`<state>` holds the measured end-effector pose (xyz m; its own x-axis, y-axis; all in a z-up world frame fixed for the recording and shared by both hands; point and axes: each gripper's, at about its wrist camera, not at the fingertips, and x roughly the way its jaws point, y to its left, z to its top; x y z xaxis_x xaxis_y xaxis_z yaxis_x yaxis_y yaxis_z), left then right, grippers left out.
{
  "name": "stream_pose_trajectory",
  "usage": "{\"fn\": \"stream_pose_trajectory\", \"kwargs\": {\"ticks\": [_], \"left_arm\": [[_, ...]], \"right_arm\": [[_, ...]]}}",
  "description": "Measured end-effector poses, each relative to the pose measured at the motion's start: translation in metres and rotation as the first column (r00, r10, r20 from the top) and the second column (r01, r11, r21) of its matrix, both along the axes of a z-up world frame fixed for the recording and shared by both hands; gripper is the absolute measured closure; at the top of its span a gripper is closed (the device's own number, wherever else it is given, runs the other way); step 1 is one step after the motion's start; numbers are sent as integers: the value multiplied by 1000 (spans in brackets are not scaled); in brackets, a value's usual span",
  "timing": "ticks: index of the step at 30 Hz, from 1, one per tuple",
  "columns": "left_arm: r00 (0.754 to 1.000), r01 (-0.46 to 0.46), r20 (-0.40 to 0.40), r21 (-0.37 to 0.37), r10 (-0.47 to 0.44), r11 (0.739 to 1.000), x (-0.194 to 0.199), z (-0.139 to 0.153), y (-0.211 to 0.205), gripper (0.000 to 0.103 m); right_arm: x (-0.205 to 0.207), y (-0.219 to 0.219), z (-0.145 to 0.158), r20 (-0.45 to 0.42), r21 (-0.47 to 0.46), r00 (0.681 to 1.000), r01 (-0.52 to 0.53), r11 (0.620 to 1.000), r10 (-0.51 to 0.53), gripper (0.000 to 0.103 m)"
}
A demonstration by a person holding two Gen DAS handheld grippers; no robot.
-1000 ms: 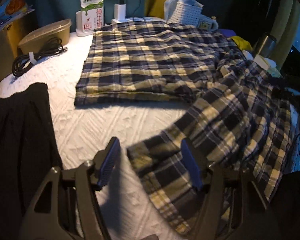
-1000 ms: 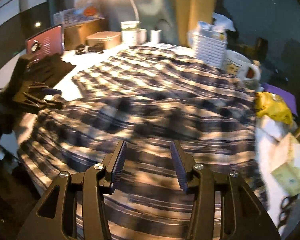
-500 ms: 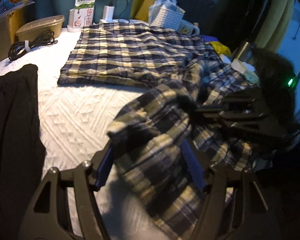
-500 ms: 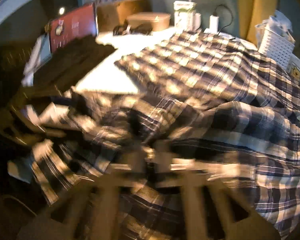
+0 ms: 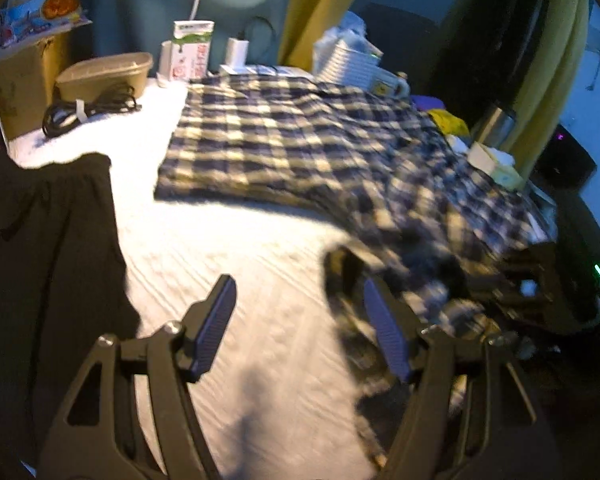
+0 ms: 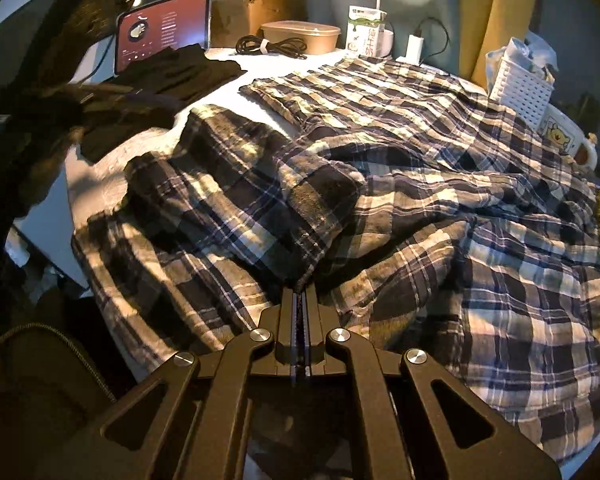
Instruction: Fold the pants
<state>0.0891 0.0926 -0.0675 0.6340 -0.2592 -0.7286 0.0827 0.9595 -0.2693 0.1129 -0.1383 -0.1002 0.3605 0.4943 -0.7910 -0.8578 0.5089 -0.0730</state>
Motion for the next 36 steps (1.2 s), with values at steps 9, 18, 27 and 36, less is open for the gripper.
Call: {"fn": "stream_pose_trajectory", "kwargs": {"ticks": [9,18,27,36], "left_arm": [[997,76,-24,-79,-78,994,57,-13,-20,35],[961,265,-60,-67,-269,962,8,-26,-76,35],[961,271,80,-83,-264,959,-25,-6,-80,44],[991,125,78,-196,-111,973,-19,-23,-43,85]], "right_arm": [[-9,-17,2,12,26,1000,-5,1000,5,100],[10,-25,31,-9,74,998,56,996,-55,75],[61,31,69,-11,175,998,57,983,-56,64],[93,96,13,-314,-12,949,-5,1000,1,65]]}}
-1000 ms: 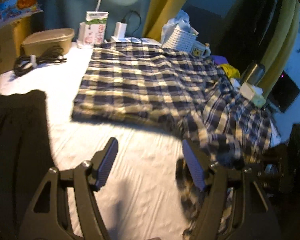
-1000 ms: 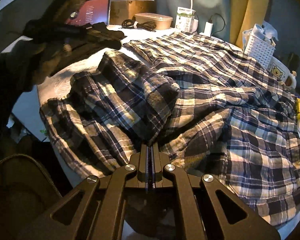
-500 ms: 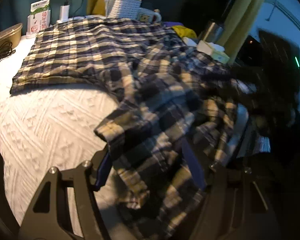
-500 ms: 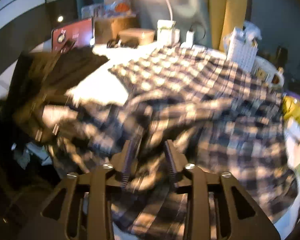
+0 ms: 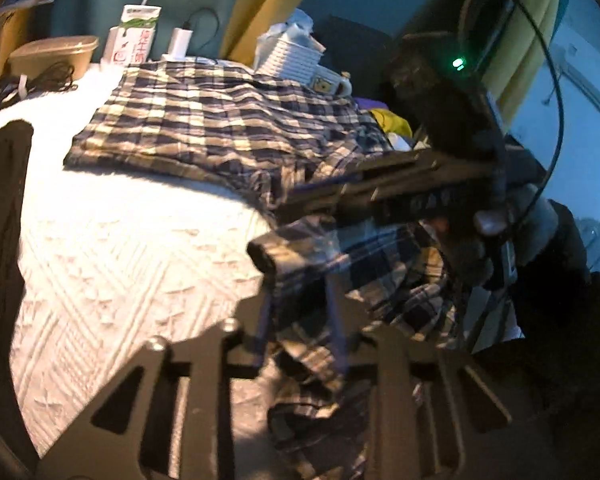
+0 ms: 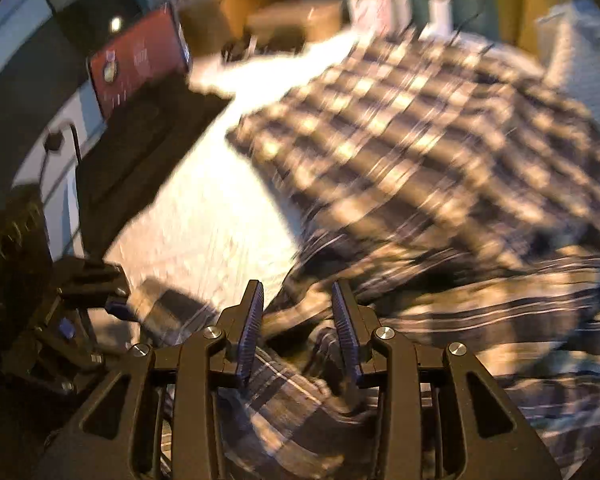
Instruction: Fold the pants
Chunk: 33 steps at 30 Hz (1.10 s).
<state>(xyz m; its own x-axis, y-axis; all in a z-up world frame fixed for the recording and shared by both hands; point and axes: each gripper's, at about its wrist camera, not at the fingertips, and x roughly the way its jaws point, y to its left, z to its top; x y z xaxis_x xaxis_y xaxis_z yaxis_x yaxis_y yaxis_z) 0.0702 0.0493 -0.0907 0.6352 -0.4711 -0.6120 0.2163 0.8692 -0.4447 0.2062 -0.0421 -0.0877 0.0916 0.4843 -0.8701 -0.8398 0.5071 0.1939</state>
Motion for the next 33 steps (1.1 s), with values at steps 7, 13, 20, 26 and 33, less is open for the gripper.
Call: {"fn": "stream_pose_trajectory", "kwargs": {"ticks": [7,13,20,26,33], "left_arm": [[1000,7,30,-18,-7,1000,-7,2,-3,96],[999,20,43,-28,-19,999,-15,3,-5,97],[997,-42,69,-11,43,999,-18,9,9,99],[988,-128,85,23,126,991,-15,14,30,100],[960,-276,78,124,268,953,-8,12,69,100]], "right_arm": [[-14,1,9,90,-62,996,-4,998,10,76],[-3,4,-3,8,-98,1000,23,995,-22,68],[25,39,13,78,15,995,57,998,-58,101],[68,57,44,152,98,976,145,985,-159,101],[124,65,64,80,199,946,292,935,-313,101]]}}
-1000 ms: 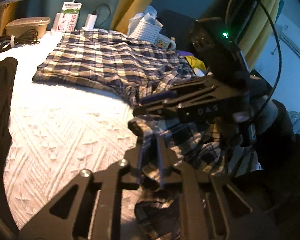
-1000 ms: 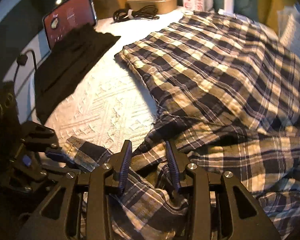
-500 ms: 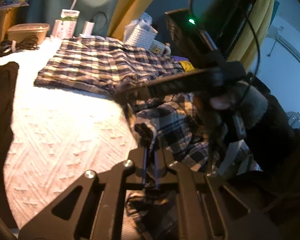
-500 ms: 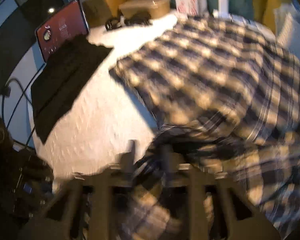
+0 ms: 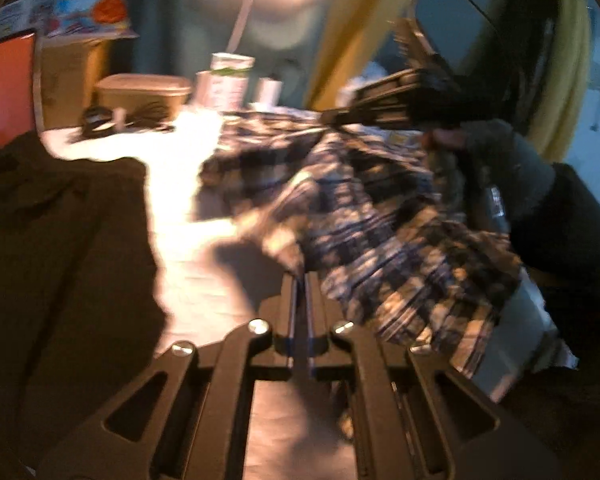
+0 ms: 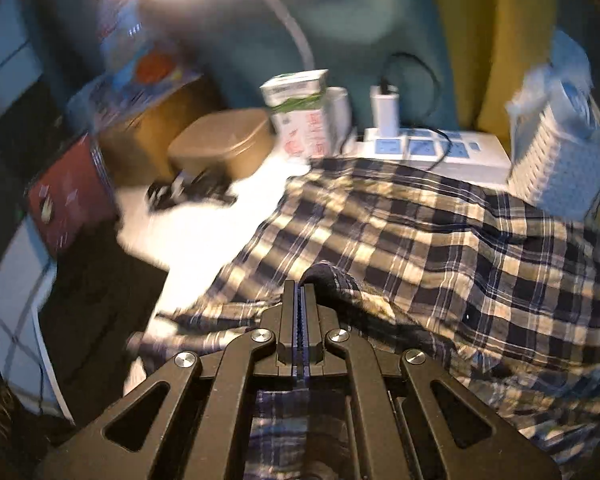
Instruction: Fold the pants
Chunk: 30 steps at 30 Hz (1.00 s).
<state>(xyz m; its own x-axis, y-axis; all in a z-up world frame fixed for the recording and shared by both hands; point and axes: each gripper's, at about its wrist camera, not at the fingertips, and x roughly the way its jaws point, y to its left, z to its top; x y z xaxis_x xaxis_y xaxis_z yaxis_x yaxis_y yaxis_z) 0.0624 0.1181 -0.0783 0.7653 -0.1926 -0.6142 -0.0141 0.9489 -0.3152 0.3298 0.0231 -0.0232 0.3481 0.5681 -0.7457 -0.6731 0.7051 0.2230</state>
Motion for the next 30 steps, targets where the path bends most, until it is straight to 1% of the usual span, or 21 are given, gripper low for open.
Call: {"fn": "stream_pose_trajectory", "kwargs": {"ticks": [2,3,4,5,7,8,10,12,15,16,18,19,21,22,23,24,25,26,27,28,30], "left_arm": [[998,-31,-48,2,31,1000,3,-5,12,100],[997,-55,-60,4,55,998,3,-6,18,100],[995,-81,-65,-4,81,997,3,-6,25,98],[993,-100,-70,-21,98,995,3,-5,34,98],[989,-136,-63,-26,134,990,0,2,47,98],[987,-155,-46,-12,154,988,0,8,52,96],[985,-169,-15,17,169,985,6,16,58,94],[987,-158,-5,45,158,986,24,20,56,92],[996,-81,-25,85,83,993,60,17,42,90],[997,-65,-33,104,69,992,70,15,37,89],[997,-41,-57,141,49,989,89,10,30,87],[996,-33,-78,161,46,986,101,5,27,86],[992,-44,-108,191,66,981,116,-3,25,82],[990,-47,-122,197,73,979,120,-7,26,78],[988,-41,-138,186,68,982,125,-11,27,69],[987,-26,-153,166,52,986,128,-14,28,62],[986,-10,-163,145,34,989,130,-16,27,50],[984,10,-177,124,12,992,133,-19,27,34],[982,22,-190,116,0,993,134,-20,26,28],[981,31,-194,113,-8,993,135,-21,24,24],[980,23,-199,122,1,992,138,-21,22,24]], "right_arm": [[16,3,-13,-74,3,997,36,999,-36,100],[18,4,-19,-103,-7,994,36,999,-36,99],[19,5,-28,-142,-30,989,26,999,-30,88],[17,5,-31,-148,-38,989,17,999,-23,68],[2,0,-29,-110,-57,994,-16,998,9,47],[-6,-5,-27,-87,-63,996,-32,998,26,45],[-25,-21,-16,-28,-79,998,-62,995,60,42],[-42,-43,-4,36,-94,996,-77,993,80,42],[-59,-84,10,138,-133,988,-56,990,74,42],[-66,-106,13,191,-165,980,-22,986,54,42],[-73,-142,14,255,-206,967,46,978,8,42],[-75,-157,12,265,-215,964,77,974,-17,42],[-75,-201,6,267,-227,959,159,961,-95,42],[-75,-223,3,258,-229,957,196,953,-135,42],[-75,-247,-1,244,-228,954,234,945,-177,42],[-77,-271,-6,231,-222,947,275,935,-224,42],[-78,-292,-10,220,-213,939,311,926,-265,42],[-80,-311,-14,207,-202,931,341,918,-300,42],[-83,-326,-17,194,-192,925,363,912,-327,42],[-85,-337,-20,183,-185,921,376,908,-344,42],[-92,-360,-30,155,-168,909,411,896,-388,42]]}}
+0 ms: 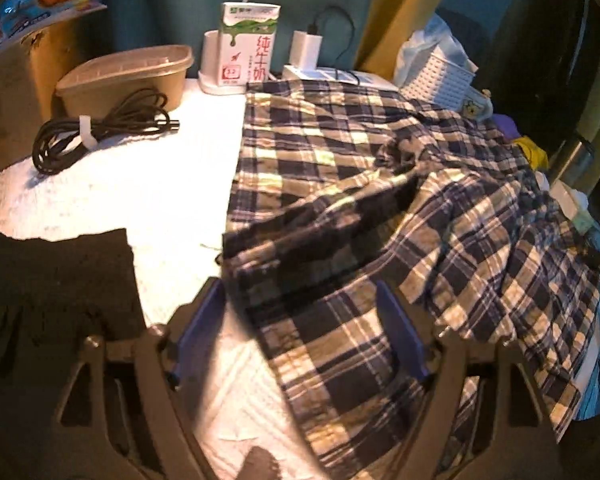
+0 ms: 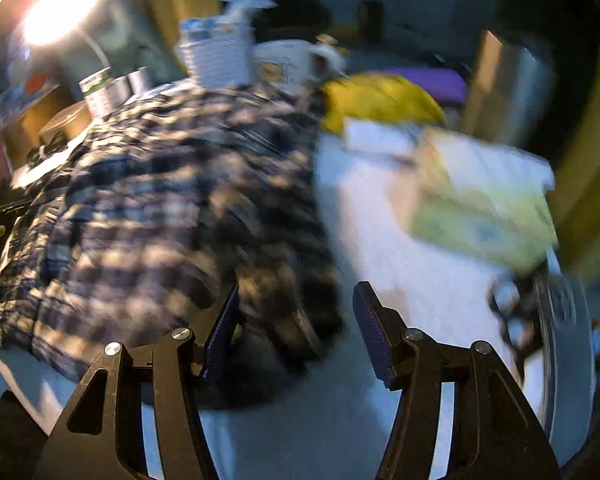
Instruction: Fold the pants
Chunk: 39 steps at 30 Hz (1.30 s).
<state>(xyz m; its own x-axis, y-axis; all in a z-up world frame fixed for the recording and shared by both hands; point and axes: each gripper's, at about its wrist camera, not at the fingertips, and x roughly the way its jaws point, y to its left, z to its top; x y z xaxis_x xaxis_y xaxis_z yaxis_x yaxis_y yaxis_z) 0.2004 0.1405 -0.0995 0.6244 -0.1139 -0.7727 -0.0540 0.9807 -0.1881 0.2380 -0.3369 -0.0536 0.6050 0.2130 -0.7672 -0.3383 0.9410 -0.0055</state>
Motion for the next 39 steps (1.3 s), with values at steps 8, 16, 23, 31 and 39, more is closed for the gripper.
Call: {"fn": "stream_pose_trajectory", "kwargs": {"ticks": [8,16,23,31,39], "left_arm": [[999,4,-46,174,4,985,9,-4,-23,25],[1000,-1,1,64,1,998,-37,31,-35,24],[997,83,0,4,-83,997,-108,29,-82,24],[976,212,-56,29,-210,977,-161,13,-124,24],[971,237,-51,151,-232,960,-183,3,-136,23]], "right_arm": [[-21,-13,-17,8,128,1000,3,992,-4,72],[-39,-22,5,67,129,997,26,991,-35,82],[-66,-37,9,76,82,994,75,994,-81,82],[-73,-41,-3,60,76,991,119,990,-123,83],[-77,-35,0,67,57,992,106,993,-109,83]]}}
